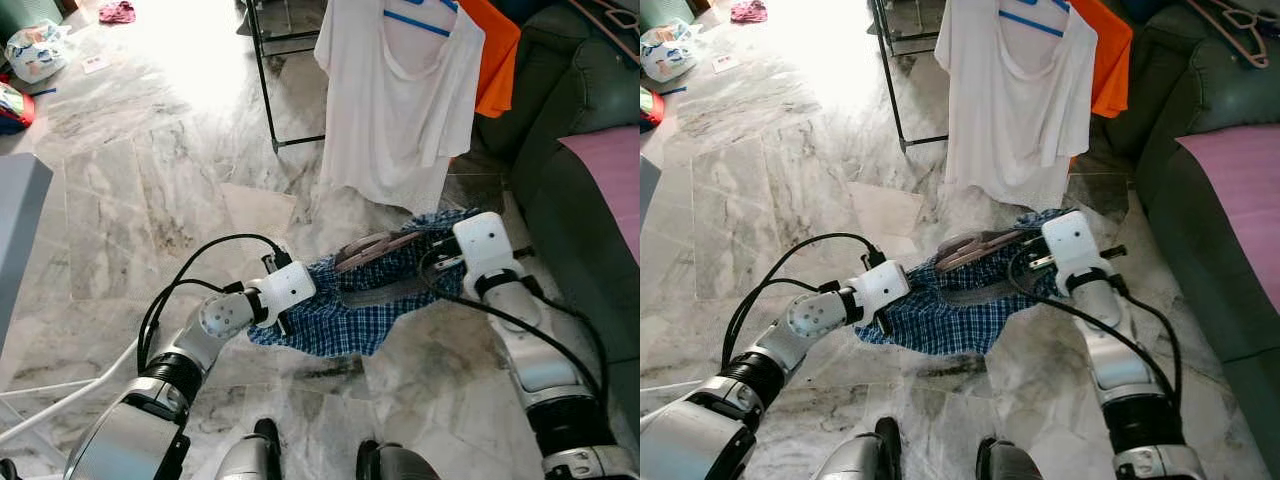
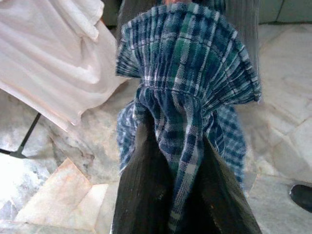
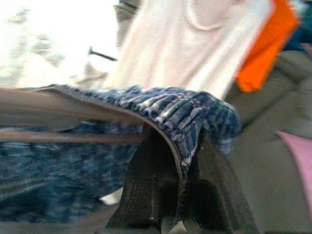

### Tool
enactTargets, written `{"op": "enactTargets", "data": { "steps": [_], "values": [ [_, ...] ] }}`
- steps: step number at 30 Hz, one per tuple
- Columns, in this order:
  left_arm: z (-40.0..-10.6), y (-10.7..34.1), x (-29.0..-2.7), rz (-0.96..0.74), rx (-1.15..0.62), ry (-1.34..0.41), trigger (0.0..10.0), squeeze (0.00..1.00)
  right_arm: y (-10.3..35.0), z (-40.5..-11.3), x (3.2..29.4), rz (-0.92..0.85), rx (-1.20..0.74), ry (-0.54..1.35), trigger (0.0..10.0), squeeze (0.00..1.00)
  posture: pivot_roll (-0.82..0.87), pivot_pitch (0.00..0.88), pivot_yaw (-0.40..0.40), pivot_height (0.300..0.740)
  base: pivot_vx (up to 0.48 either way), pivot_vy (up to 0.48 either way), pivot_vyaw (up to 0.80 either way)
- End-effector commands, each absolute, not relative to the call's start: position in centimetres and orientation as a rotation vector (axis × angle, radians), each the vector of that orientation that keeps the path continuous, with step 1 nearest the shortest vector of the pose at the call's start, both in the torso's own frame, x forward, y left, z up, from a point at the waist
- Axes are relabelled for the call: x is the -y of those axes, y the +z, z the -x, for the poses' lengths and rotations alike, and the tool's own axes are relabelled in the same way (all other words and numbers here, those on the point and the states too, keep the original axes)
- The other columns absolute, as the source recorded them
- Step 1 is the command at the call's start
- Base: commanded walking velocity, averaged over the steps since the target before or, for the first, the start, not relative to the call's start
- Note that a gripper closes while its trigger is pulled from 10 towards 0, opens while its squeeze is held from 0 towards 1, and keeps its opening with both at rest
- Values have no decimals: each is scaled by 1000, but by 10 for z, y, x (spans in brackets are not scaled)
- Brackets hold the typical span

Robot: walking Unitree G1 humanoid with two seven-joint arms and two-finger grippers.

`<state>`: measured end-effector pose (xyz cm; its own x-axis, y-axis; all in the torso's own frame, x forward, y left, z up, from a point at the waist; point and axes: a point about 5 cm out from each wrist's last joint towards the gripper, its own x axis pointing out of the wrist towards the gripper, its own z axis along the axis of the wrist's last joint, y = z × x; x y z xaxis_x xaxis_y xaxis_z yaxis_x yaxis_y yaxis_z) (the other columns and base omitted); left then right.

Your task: Hang hanger

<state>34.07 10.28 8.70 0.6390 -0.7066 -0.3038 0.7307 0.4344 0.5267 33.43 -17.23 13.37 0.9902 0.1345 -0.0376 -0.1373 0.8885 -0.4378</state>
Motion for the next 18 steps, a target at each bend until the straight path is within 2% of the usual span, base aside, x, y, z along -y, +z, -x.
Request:
{"op": "enactTargets", "data": {
  "steps": [1, 7, 13, 14, 15, 16, 17, 18],
  "values": [
    [-339, 84, -102, -685, -53, -899, 0, 0, 126, -328, 158, 408, -38, 213, 0, 0, -12, 273, 38, 740, 0, 0, 0],
    [-340, 84, -99, -682, -51, -894, 0, 0, 122, -322, 137, 347, -51, 354, 0, 0, -12, 272, 38, 740, 0, 0, 0],
    [-340, 84, -98, -680, -52, -888, 0, 0, 112, -321, 150, 407, -119, 329, 0, 0, -13, 272, 38, 740, 0, 0, 0],
    [-340, 84, -98, -680, -52, -888, 0, 0, 109, -320, 154, 426, -138, 317, 3333, 0, -12, 273, 39, 740, 0, 0, 0],
    [-340, 84, -98, -680, -52, -886, 0, 0, 107, -321, 163, 444, -161, 275, 10000, 0, -12, 273, 36, 740, 0, 0, 0],
    [-340, 84, -99, -680, -53, -884, 0, 0, 105, -322, 170, 448, -178, 239, 10000, 0, -13, 274, 36, 740, 0, 0, 0],
    [-340, 84, -99, -680, -53, -882, 0, 0, 104, -322, 178, 456, -193, 198, 10000, 424, -13, 273, 35, 740, 0, 0, 0],
    [-341, 84, -99, -681, -54, -881, 0, 0, 104, -322, 184, 462, -205, 165, 10000, 1000, -13, 274, 35, 740, 0, 0, 0]
  ]
}}
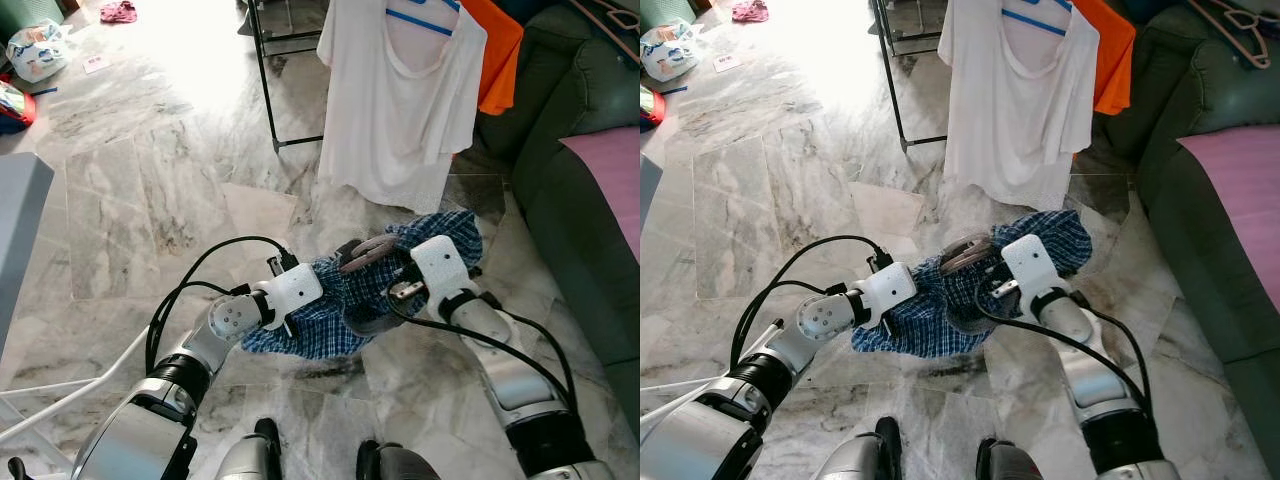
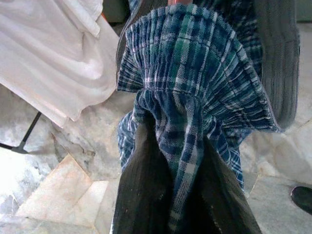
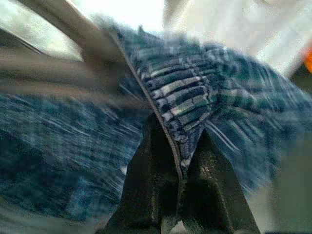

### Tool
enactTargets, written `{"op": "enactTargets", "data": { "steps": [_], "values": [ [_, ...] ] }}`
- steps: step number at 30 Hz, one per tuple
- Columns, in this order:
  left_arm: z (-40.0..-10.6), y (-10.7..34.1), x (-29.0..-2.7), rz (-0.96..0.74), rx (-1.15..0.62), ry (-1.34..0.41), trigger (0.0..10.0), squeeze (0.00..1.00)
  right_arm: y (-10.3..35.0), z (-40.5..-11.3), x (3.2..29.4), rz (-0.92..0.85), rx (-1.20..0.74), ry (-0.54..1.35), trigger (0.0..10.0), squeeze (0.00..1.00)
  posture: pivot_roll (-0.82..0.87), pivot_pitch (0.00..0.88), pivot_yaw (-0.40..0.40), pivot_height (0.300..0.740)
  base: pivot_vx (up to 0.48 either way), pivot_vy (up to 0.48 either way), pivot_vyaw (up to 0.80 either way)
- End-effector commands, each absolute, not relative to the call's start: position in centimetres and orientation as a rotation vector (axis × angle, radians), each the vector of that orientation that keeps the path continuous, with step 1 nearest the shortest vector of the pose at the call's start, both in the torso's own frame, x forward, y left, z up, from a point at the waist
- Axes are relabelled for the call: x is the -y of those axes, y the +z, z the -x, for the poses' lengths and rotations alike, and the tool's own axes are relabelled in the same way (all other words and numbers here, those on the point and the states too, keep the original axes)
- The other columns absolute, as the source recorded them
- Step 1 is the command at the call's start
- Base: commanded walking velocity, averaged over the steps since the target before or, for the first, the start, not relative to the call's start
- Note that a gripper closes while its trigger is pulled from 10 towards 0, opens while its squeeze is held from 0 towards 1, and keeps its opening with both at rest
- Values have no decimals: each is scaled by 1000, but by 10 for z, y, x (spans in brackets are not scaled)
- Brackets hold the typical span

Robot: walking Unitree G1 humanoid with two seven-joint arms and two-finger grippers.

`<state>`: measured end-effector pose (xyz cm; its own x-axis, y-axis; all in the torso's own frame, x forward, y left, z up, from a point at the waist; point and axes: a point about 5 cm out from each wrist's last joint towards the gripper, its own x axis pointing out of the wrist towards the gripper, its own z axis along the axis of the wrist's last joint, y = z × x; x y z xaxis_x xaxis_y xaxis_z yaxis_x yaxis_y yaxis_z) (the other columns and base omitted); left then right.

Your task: Hang hanger

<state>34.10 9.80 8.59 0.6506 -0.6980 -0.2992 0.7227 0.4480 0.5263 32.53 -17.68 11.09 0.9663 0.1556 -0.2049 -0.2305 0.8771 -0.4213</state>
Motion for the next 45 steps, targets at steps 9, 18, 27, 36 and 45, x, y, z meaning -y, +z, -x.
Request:
{"op": "enactTargets", "data": {
  "steps": [9, 18, 27, 36, 45],
  "values": [
    [-343, 86, -103, -677, -57, -857, 0, 0, 110, -324, 202, 529, -214, 139, 10000, 1000, -14, 271, 32, 740, 0, 0, 0],
    [-344, 87, -105, -674, -57, -846, 0, 0, 105, -314, 221, 769, -337, 265, 10000, 1000, -12, 269, 29, 740, 0, 0, 0],
    [-344, 87, -103, -665, -52, -841, 0, 0, 124, -321, 209, 740, -228, 220, 10000, 0, -19, 273, 27, 740, 0, 0, 0],
    [-344, 88, -102, -655, -33, -840, 0, 0, 124, -325, 198, 686, -161, 138, 10000, 0, -16, 278, 30, 740, 0, 0, 0],
    [-343, 90, -101, -642, -17, -848, 0, 0, 124, -340, 200, 691, -138, 48, 10000, 0, -6, 283, 32, 740, 0, 0, 0]
  ]
}}
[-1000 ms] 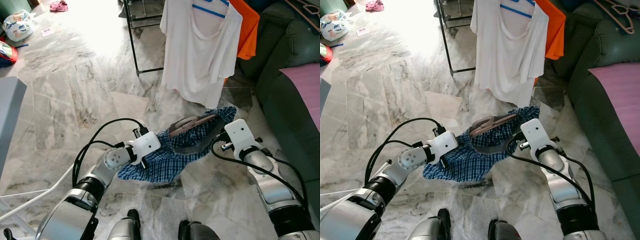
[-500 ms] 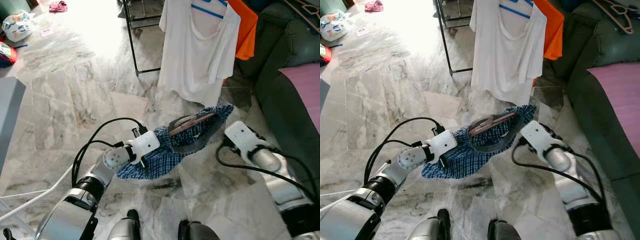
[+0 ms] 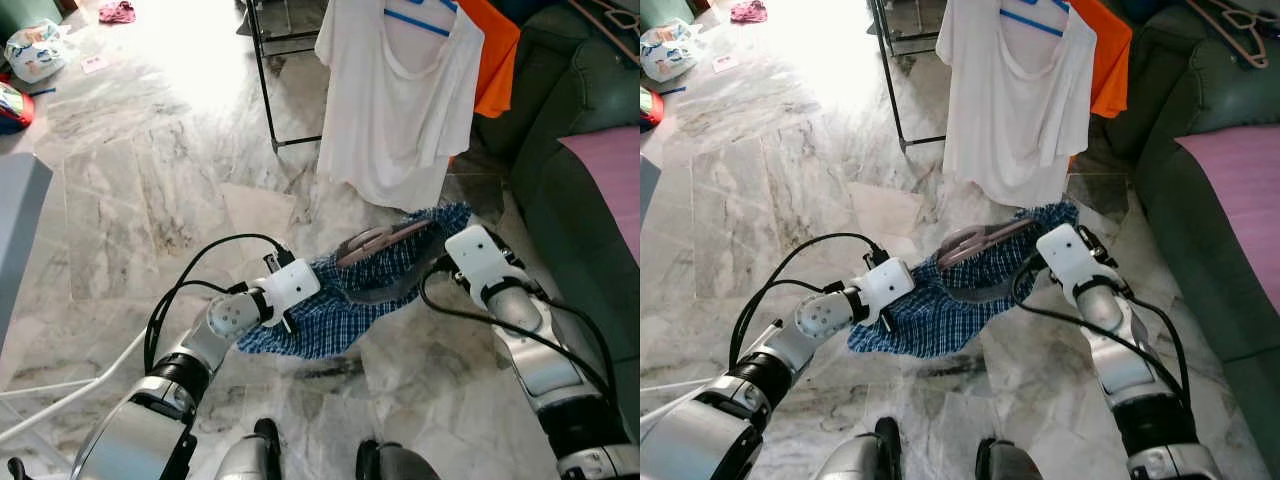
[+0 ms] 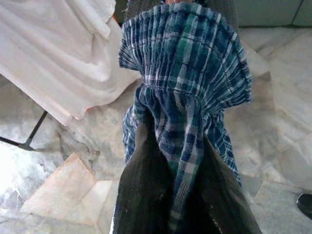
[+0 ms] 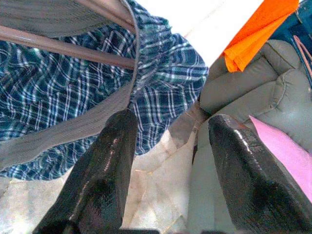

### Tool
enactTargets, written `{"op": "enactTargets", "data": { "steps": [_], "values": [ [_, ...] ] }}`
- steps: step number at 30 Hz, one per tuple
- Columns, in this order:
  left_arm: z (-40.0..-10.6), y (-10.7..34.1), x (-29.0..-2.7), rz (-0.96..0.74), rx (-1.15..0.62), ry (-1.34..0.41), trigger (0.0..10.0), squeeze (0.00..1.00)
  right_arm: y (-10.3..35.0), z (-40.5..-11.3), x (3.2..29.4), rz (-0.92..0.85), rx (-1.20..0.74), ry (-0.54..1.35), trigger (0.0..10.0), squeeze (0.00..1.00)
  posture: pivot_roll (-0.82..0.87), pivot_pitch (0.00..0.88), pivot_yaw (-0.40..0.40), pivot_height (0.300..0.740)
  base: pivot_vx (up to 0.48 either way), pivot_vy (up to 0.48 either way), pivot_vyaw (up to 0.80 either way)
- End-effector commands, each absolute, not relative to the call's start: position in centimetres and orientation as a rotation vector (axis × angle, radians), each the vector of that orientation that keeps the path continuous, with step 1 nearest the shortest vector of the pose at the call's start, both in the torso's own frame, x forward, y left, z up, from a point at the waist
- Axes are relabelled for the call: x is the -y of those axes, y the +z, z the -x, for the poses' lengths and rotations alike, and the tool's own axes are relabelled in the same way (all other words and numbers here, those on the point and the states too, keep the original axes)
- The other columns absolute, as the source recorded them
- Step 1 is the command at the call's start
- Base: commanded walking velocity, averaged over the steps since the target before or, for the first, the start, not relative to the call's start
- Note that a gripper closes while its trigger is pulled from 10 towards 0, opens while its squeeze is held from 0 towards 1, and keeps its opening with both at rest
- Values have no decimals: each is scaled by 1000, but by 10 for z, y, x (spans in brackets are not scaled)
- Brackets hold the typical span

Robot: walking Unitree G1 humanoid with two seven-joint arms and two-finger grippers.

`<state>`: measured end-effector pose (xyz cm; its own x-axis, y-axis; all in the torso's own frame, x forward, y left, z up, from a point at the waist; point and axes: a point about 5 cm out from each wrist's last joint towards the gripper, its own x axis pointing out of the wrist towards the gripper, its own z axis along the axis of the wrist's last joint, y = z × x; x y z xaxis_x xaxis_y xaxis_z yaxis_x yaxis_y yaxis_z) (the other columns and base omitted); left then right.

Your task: Hang hanger

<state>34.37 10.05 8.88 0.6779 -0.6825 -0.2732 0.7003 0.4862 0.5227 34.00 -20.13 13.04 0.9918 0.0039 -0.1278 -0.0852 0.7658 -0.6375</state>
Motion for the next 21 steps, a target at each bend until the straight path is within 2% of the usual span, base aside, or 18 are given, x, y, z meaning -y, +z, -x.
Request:
{"op": "enactTargets", "data": {
  "steps": [1, 12, 13, 14, 15, 16, 21],
  "values": [
    [-343, 90, -100, -640, -15, -849, 0, 0, 123, -342, 198, 683, -137, 47, 10000, 0, -5, 283, 32, 740, 0, 0, 0],
    [-341, 94, -95, -611, 33, -872, 0, 0, 119, -355, 187, 637, -136, 49, 10000, 0, 4, 288, 33, 740, 0, 0, 0],
    [-341, 95, -95, -601, 45, -875, 0, 0, 118, -356, 187, 637, -135, 45, 6824, 0, 5, 288, 32, 740, 0, 0, 0],
    [-340, 97, -94, -590, 59, -881, 0, 0, 118, -357, 187, 638, -135, 42, 6078, 0, 6, 289, 33, 740, 0, 0, 0],
    [-340, 99, -93, -578, 75, -889, 0, 0, 117, -358, 188, 638, -132, 39, 7176, 0, 7, 290, 32, 740, 0, 0, 0],
    [-339, 100, -93, -571, 88, -893, 0, 0, 118, -358, 188, 633, -124, 35, 7804, 0, 8, 291, 32, 740, 0, 0, 0],
    [-339, 109, -92, -520, 144, -892, 0, 0, 123, -360, 184, 609, -91, 34, 8941, 0, 9, 294, 33, 740, 0, 0, 0]
  ]
}}
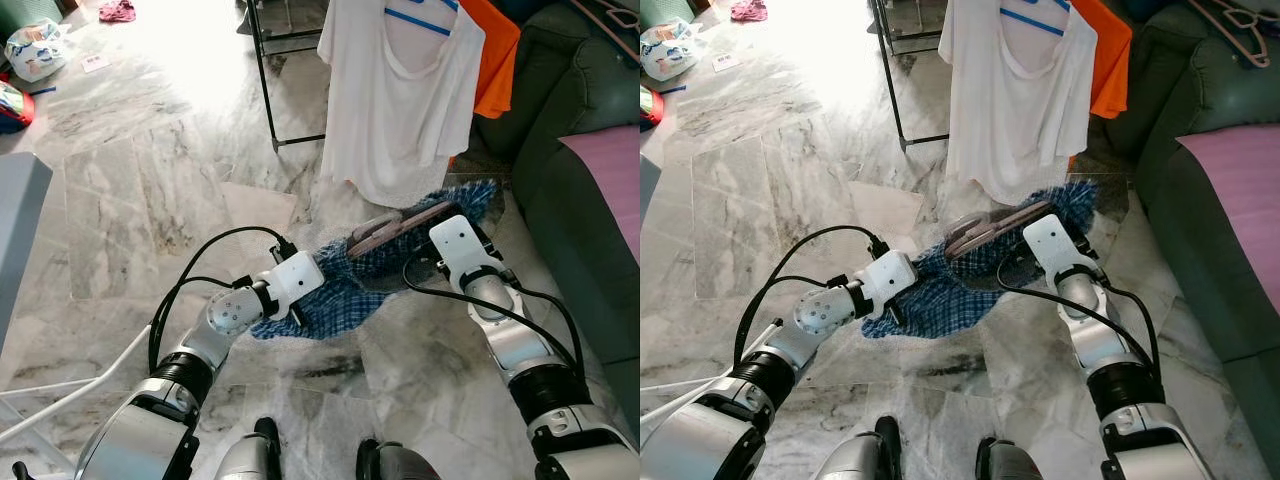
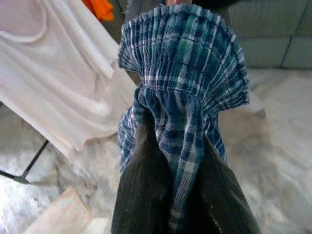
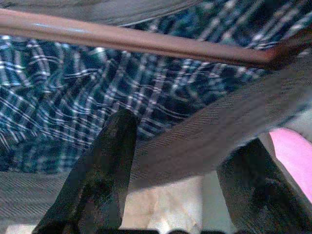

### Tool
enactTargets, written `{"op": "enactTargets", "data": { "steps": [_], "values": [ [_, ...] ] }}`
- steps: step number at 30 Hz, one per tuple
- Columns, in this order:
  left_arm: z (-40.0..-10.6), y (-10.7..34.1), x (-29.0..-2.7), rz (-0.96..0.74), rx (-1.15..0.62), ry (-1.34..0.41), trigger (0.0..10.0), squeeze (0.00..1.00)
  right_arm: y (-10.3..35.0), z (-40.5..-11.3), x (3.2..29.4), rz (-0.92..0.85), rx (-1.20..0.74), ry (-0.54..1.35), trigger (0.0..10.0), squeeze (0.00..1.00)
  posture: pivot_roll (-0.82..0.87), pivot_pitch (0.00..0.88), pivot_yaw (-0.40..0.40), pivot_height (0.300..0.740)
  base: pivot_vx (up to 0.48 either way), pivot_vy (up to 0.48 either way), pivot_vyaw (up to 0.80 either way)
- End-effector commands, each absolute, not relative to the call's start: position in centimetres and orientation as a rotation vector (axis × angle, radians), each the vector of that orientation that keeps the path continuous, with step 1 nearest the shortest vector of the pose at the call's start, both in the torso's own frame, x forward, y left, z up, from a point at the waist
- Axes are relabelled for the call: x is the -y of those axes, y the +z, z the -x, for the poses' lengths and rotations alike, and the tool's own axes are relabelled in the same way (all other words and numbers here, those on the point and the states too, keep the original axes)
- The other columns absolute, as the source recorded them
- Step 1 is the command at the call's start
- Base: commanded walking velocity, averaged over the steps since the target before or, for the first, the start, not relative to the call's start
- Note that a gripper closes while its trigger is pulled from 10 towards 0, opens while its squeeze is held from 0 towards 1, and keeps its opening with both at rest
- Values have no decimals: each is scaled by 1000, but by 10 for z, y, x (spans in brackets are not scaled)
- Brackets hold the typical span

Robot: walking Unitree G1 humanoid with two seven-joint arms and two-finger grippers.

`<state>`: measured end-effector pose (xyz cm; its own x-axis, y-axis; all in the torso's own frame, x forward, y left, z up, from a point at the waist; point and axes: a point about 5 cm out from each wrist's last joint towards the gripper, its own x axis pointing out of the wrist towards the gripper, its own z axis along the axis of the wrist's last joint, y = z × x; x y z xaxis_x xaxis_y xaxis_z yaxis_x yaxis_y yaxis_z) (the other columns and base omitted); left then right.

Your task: Hang hanger

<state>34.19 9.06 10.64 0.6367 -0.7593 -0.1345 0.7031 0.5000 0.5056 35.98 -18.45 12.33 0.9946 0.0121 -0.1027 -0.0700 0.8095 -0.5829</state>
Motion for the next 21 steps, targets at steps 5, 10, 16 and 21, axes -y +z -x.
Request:
{"op": "enactTargets", "data": {
  "steps": [5, 10, 16, 21],
  "values": [
    [-336, 111, -90, -504, 173, -920, 0, 0, 124, -360, 188, 619, -84, 12, 10000, 0, 10, 297, 34, 740, 0, 0, 0],
    [-330, 107, -92, -507, 173, -944, 0, 0, 131, -356, 198, 628, -38, -43, 0, 0, 9, 301, 35, 740, 0, 0, 0],
    [-328, 104, -92, -502, 153, -954, 0, 0, 139, -355, 199, 687, 8, -63, 0, 0, 2, 304, 36, 740, 0, 0, 0],
    [-329, 102, -90, -517, 132, -949, 0, 0, 146, -354, 190, 719, 45, -43, 0, 0, -5, 305, 36, 740, 0, 0, 0]
  ]
}}
